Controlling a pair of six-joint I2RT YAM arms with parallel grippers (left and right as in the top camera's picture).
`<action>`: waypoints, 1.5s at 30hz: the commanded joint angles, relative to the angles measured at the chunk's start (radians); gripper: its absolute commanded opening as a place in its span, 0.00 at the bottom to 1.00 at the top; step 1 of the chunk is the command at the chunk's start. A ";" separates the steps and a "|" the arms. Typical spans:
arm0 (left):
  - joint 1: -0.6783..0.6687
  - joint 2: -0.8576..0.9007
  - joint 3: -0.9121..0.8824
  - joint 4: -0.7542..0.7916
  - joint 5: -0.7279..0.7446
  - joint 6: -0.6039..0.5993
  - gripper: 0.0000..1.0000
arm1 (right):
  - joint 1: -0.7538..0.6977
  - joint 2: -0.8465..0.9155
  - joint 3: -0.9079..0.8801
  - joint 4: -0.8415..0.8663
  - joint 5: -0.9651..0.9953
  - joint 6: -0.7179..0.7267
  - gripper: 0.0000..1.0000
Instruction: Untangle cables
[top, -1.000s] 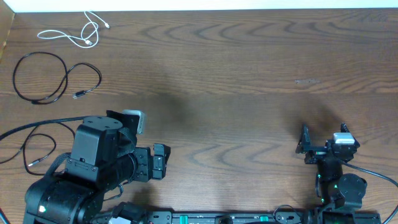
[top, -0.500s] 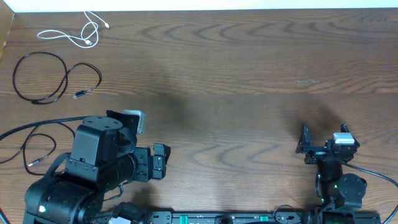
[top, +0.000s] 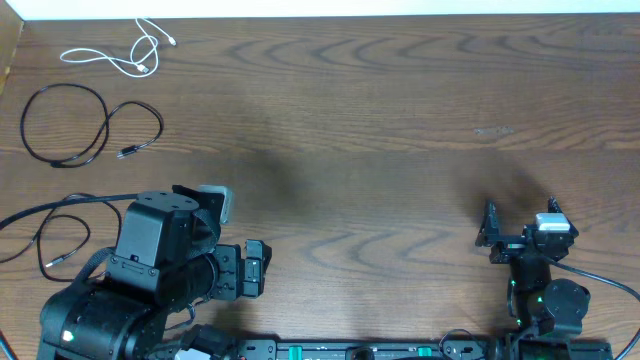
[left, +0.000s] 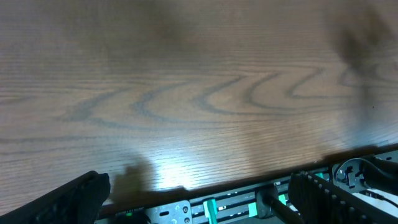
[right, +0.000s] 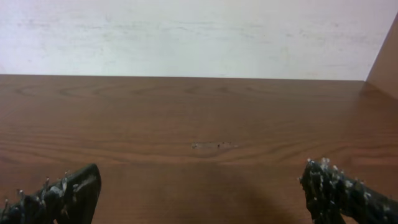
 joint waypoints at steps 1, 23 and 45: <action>-0.003 0.001 -0.003 -0.003 -0.013 0.017 0.98 | 0.008 -0.002 -0.001 -0.005 0.007 -0.008 0.99; 0.167 -0.310 -0.338 0.366 0.183 0.353 0.98 | 0.008 -0.002 -0.001 -0.005 0.007 -0.008 0.99; 0.301 -0.682 -0.692 0.557 0.182 0.354 0.98 | 0.008 -0.001 -0.001 -0.004 0.007 -0.008 0.99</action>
